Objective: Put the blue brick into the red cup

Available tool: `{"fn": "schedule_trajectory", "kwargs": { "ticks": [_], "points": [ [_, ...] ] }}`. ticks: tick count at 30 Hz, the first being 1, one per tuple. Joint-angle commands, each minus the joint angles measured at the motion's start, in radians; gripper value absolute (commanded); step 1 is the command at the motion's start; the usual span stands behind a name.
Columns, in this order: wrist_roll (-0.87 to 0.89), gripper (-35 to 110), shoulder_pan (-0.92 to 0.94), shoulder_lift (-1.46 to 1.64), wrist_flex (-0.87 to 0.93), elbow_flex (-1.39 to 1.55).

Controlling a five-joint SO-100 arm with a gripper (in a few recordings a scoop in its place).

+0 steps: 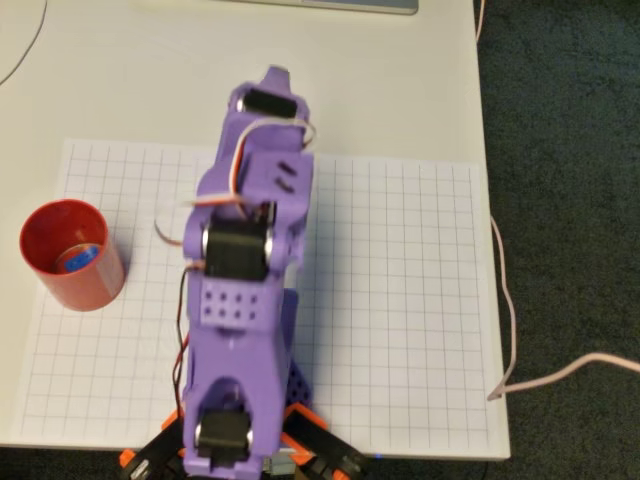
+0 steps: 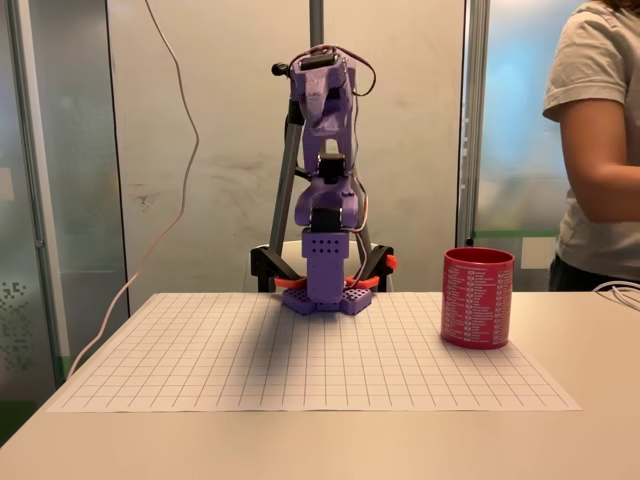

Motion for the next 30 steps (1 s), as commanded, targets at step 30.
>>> {"fn": "schedule_trajectory", "kwargs": {
  "ticks": [30],
  "points": [
    [0.051, 0, -0.075, 0.302, -0.014, 0.940]
  ]
}}
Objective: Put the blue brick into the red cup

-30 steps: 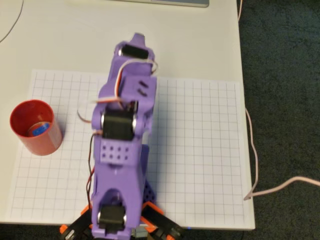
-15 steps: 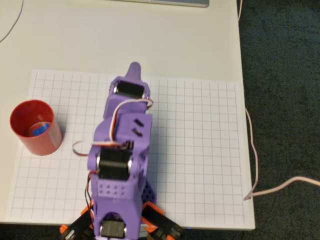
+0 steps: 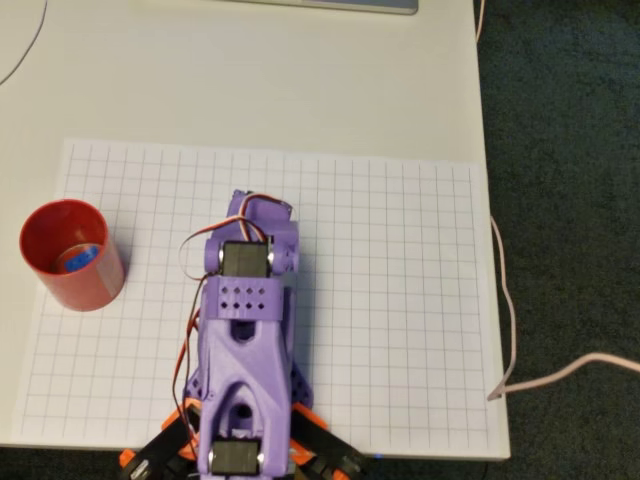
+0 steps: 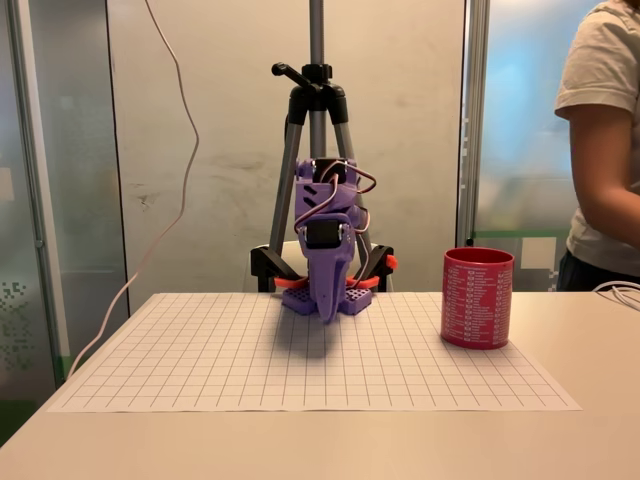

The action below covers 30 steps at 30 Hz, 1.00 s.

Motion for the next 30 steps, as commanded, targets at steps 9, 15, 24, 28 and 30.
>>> {"fn": "schedule_trajectory", "kwargs": {
  "ticks": [9, 15, 24, 28, 30],
  "points": [
    [0.011, 4, 0.014, -0.003, 0.003, -0.006],
    [0.011, 4, 0.014, -0.003, 0.003, -0.006],
    [0.011, 4, 0.014, -0.003, 0.003, -0.006],
    [0.011, 4, 0.014, -0.003, 0.003, -0.006],
    [0.011, 4, 0.014, -0.003, 0.003, -0.006]
  ]
}}
